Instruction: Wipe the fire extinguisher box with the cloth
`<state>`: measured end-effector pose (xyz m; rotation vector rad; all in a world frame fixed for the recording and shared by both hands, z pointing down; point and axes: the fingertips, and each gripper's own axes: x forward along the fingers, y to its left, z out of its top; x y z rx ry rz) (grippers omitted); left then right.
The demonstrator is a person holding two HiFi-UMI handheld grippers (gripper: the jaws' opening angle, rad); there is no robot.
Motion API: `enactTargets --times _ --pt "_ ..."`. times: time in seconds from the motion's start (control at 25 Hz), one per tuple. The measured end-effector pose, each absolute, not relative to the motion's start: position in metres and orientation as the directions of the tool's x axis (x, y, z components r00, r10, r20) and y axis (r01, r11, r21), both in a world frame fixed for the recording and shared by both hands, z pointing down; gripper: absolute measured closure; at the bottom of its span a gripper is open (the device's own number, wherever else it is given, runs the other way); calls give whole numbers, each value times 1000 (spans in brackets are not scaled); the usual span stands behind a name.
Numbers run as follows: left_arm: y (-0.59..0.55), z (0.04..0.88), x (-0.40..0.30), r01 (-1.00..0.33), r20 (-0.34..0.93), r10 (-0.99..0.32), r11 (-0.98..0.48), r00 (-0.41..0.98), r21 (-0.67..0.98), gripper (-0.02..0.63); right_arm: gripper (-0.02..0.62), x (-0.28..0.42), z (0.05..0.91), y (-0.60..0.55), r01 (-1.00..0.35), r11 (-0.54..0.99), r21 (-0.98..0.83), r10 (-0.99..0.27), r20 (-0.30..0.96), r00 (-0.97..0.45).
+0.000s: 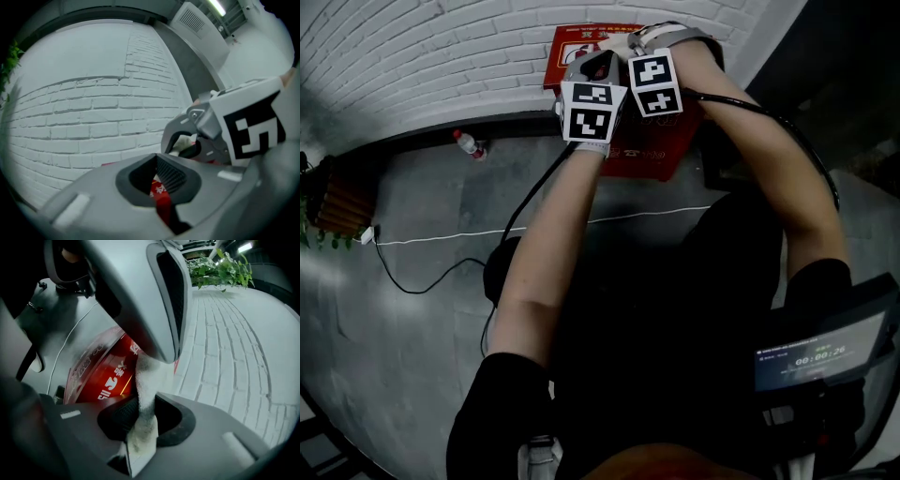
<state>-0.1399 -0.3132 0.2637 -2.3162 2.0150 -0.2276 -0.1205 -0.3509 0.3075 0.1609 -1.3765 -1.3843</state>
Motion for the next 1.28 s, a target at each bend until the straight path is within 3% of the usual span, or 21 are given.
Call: enactTargets --times 0.32,1.28 --pt "-331 261 -86 -966 10 -986 -165 166 -201 606 508 -61 311 -372 540 329 775 -758 557 -339" --pt "-349 278 19 -951 3 -961 -276 278 -140 606 508 76 330 -410 461 437 772 -803 566 -188"
